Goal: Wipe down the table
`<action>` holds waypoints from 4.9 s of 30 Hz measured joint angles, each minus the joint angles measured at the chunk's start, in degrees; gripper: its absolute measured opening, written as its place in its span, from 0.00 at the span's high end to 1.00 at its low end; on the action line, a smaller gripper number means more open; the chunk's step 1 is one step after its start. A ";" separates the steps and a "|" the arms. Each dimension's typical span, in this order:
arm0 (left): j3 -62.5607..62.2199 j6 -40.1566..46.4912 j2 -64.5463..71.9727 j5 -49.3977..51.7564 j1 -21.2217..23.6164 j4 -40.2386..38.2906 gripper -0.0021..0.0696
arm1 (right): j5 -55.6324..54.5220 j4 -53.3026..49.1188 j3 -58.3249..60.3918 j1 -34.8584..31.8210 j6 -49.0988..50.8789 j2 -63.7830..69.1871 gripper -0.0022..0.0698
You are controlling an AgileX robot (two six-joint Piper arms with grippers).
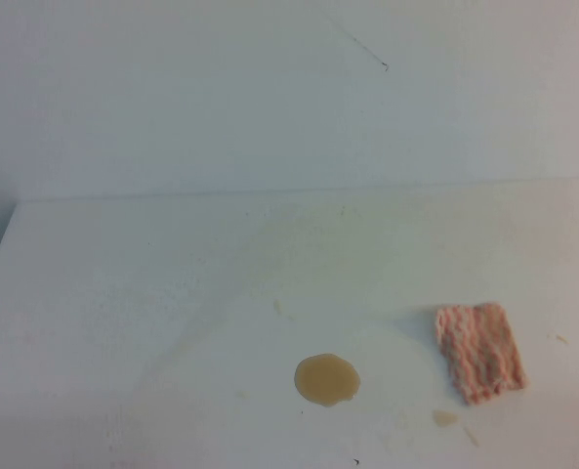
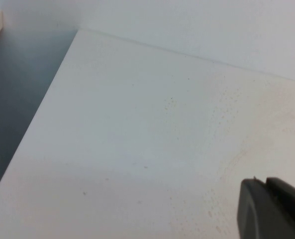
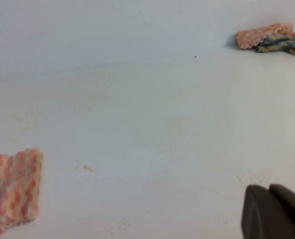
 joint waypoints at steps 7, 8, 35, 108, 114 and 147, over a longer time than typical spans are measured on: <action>0.00 0.00 0.00 0.00 0.00 0.00 0.97 | 0.00 0.00 0.00 0.00 0.00 0.00 0.97; 0.00 0.00 0.00 0.00 0.00 0.00 0.97 | 0.00 0.00 0.00 0.00 0.00 0.00 0.97; 0.00 0.00 0.00 -0.12 0.00 -0.21 0.97 | -0.14 1.09 0.00 0.00 0.00 0.21 0.97; 0.00 0.00 0.00 -0.21 -1.56 -0.21 0.97 | 30.73 66.39 -50.82 0.00 -47.90 57.55 0.97; 0.00 0.00 0.00 -0.21 -1.56 -0.21 0.97 | 34.02 77.93 -50.96 0.09 -61.16 65.30 0.97; 0.00 0.00 0.00 -0.21 -1.56 -0.21 0.97 | 30.15 6.25 -69.92 35.48 3.65 93.17 0.97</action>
